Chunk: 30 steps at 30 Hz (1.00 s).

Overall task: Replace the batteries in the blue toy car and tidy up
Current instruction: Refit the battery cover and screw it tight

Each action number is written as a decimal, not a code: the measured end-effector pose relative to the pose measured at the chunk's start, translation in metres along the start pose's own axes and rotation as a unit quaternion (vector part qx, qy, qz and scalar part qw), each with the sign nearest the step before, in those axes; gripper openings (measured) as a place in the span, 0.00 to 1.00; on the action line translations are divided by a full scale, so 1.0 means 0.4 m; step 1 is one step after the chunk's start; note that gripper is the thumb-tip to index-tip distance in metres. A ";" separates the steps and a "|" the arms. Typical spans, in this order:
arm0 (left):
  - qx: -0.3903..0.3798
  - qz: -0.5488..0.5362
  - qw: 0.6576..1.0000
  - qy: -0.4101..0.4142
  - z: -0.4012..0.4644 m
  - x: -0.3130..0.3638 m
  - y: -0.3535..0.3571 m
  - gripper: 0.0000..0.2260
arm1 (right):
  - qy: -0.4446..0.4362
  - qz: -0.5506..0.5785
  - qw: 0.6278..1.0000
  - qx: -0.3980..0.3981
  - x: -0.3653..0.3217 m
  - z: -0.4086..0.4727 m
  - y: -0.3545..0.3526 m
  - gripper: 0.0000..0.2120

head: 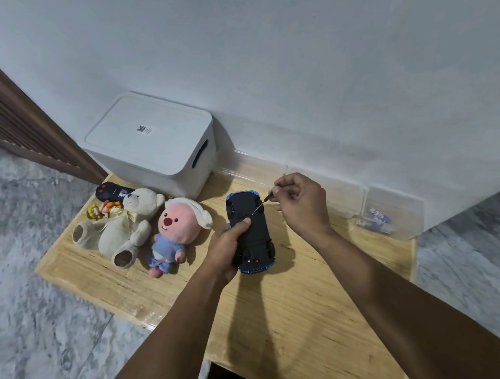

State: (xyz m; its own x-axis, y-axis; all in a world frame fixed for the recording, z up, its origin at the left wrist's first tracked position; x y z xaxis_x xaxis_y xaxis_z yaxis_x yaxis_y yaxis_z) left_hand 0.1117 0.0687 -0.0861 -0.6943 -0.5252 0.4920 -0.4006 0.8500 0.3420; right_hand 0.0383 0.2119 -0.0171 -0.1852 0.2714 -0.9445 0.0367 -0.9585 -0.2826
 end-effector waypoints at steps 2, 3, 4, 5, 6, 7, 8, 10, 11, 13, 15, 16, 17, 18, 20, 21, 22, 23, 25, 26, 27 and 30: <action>-0.001 0.000 1.000 0.001 -0.001 0.000 0.000 0.16 | 0.001 0.000 1.000 0.002 0.001 0.002 0.000 0.08; 0.000 0.001 1.000 0.002 -0.002 0.001 0.000 0.16 | 0.001 -0.001 1.000 0.001 0.001 0.002 0.000 0.08; 0.000 0.004 1.000 0.002 -0.003 0.001 0.000 0.16 | 0.001 -0.001 1.000 -0.001 0.002 0.002 0.001 0.08; 0.000 0.006 1.000 0.002 -0.003 0.002 0.000 0.16 | 0.001 -0.002 1.000 -0.002 0.002 0.002 0.002 0.09; 0.001 0.009 1.000 0.002 -0.004 0.003 0.001 0.16 | 0.000 -0.002 1.000 -0.003 0.002 0.002 0.003 0.09; 0.001 0.009 1.000 0.002 -0.004 0.002 0.001 0.16 | 0.001 -0.001 1.000 -0.003 0.002 0.001 0.004 0.09; 0.000 0.008 1.000 0.002 -0.005 0.003 0.002 0.16 | 0.001 -0.001 1.000 -0.003 0.001 0.001 0.004 0.09; -0.002 0.006 1.000 0.002 -0.005 0.003 0.003 0.16 | 0.001 -0.002 1.000 -0.004 0.001 0.002 0.005 0.09; -0.004 0.004 1.000 0.002 -0.005 0.003 0.005 0.16 | -0.001 -0.003 1.000 -0.006 0.000 0.002 0.005 0.10; -0.006 0.001 1.000 0.003 -0.006 0.003 0.007 0.16 | -0.007 -0.010 1.000 -0.011 0.000 0.001 0.006 0.11; -0.008 0.001 1.000 0.003 -0.007 0.003 0.008 0.16 | -0.014 -0.018 1.000 -0.015 -0.002 0.000 0.008 0.12; -0.009 0.002 1.000 0.002 -0.007 0.003 0.007 0.16 | -0.016 -0.021 1.000 -0.017 -0.003 0.000 0.008 0.12; -0.012 0.001 1.000 0.002 -0.007 0.004 0.006 0.16 | -0.016 -0.022 0.999 -0.016 -0.003 0.000 0.009 0.11; -0.014 -0.001 1.000 0.001 -0.008 0.004 0.006 0.16 | -0.015 -0.023 1.000 -0.015 -0.003 0.001 0.008 0.10; -0.017 -0.004 1.000 -0.001 -0.008 0.005 0.004 0.16 | -0.009 -0.019 1.000 -0.012 -0.001 0.002 0.008 0.08; -0.017 -0.005 1.000 -0.001 -0.007 0.005 0.004 0.16 | -0.005 -0.017 1.000 -0.012 -0.001 0.002 0.008 0.07; -0.017 -0.006 1.000 0.000 -0.008 0.005 0.005 0.16 | -0.002 -0.016 1.000 -0.013 0.000 0.002 0.008 0.06; -0.017 -0.007 1.000 0.001 -0.008 0.005 0.005 0.15 | 0.000 -0.015 1.000 -0.012 0.001 0.002 0.007 0.06; -0.018 -0.010 1.000 0.002 -0.007 0.004 0.004 0.16 | 0.005 -0.012 1.000 -0.007 0.004 0.003 0.005 0.06; -0.018 -0.010 1.000 0.001 -0.007 0.004 0.004 0.15 | 0.008 -0.012 1.000 -0.004 0.007 0.004 0.003 0.06; -0.019 -0.010 1.000 0.001 -0.007 0.004 0.004 0.15 | 0.010 -0.014 1.000 -0.002 0.009 0.003 0.002 0.05; -0.016 -0.009 1.000 0.002 -0.007 0.004 0.005 0.15 | 0.009 -0.018 1.000 -0.003 0.010 0.002 -0.002 0.04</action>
State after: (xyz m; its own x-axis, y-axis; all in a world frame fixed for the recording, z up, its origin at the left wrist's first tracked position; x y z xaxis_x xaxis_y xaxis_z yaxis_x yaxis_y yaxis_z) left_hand 0.1115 0.0693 -0.0825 -0.6852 -0.5403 0.4883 -0.3930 0.8388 0.3767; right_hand 0.0366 0.2137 -0.0206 -0.1680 0.3081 -0.9364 0.0366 -0.9473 -0.3182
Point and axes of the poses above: each hand's wrist, its own z-axis towards the middle knuckle, its own y-axis out of the palm, x = y × z, the point moved 3 cm from there along z, towards the middle knuckle, and after that the axes turned 15 degrees about -y, right-handed, at the moved point
